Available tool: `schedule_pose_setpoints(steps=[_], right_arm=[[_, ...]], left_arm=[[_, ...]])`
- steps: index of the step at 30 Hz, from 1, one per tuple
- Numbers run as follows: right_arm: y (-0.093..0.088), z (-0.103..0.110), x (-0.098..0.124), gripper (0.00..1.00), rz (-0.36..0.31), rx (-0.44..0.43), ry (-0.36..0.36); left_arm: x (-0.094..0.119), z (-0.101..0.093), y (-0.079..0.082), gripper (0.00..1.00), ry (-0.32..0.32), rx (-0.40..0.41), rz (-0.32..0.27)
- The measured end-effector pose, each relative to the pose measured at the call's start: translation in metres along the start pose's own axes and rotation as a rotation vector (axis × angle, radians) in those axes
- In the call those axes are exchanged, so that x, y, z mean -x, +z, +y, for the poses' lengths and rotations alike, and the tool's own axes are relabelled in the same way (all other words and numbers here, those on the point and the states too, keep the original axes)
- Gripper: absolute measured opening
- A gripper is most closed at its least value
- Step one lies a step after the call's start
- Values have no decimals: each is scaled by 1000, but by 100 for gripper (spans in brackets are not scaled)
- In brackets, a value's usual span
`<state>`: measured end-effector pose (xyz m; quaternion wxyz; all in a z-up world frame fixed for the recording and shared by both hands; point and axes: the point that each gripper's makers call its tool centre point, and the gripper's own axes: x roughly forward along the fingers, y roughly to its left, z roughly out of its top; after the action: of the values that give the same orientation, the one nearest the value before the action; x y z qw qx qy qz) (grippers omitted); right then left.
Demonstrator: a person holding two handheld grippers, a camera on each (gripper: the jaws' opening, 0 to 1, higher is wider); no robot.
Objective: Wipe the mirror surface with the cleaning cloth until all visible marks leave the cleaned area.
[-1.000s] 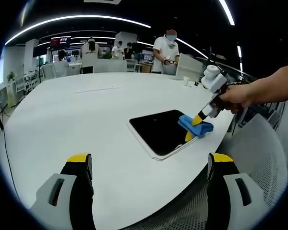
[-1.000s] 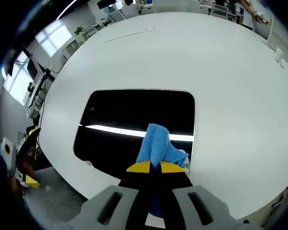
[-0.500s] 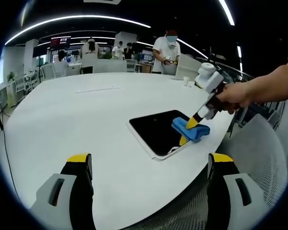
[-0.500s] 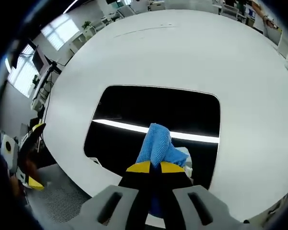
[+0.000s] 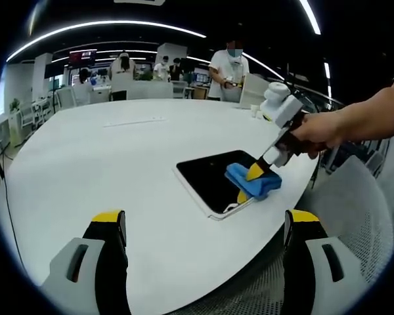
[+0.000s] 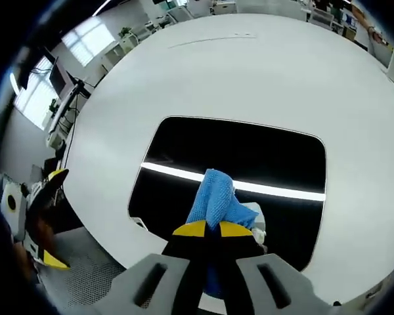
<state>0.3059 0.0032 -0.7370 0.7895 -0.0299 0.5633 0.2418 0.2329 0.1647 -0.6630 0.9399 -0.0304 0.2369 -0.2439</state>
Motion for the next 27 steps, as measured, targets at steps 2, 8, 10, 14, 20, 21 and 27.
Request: schedule_pose_setpoints(steps=[2, 8, 10, 14, 20, 21, 27], right_arm=[[1, 4, -2, 0, 2, 5, 5], [6, 16, -8, 0, 3, 24, 18], [7, 21, -9, 0, 5, 31, 21], [9, 28, -13, 0, 8, 39, 29], [12, 40, -15, 0, 10, 52, 43], [12, 43, -15, 0, 12, 56, 46], [13, 52, -17, 0, 14, 55, 64]], left_arm=[[0, 0, 0, 99, 1, 1, -1], [0, -2, -2, 99, -7, 0, 8], [0, -2, -1, 99, -8, 0, 2], [0, -1, -1, 99, -8, 2, 1], [0, 0, -1, 99, -4, 5, 1], [0, 1, -1, 99, -1, 8, -1], [0, 1, -2, 99, -1, 6, 3]])
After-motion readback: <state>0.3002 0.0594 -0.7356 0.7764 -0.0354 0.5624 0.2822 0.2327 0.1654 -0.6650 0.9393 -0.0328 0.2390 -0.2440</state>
